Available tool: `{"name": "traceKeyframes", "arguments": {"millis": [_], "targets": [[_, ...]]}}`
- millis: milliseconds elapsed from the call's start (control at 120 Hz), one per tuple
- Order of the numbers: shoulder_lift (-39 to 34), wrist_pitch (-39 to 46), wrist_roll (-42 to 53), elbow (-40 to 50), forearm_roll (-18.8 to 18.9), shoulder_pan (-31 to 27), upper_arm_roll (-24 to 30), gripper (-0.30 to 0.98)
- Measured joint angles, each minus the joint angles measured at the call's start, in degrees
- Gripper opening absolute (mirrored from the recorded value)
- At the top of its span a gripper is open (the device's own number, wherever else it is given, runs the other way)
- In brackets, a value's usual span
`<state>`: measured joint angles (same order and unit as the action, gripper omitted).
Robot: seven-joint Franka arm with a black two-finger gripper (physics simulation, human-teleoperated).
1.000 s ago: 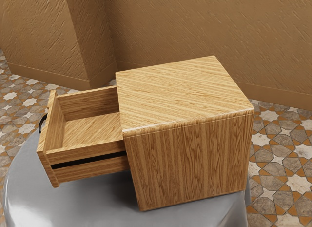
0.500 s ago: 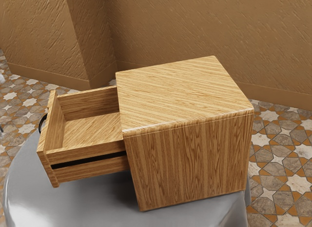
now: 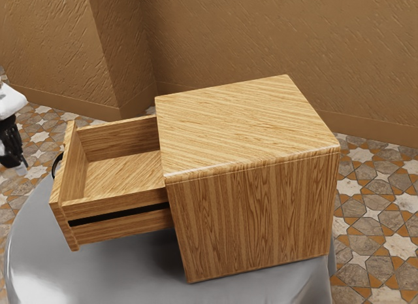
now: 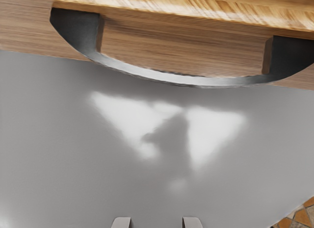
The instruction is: Push the drawer handle with one arm to close the drawer
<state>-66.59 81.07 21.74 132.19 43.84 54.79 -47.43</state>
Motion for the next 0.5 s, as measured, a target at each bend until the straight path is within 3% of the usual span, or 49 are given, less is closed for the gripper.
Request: {"name": "traceKeyframes", "arguments": {"millis": [500], "targets": [[4.08,5.79,-0.51,0.36,-0.86,2.81,-2.24,0.02]]}}
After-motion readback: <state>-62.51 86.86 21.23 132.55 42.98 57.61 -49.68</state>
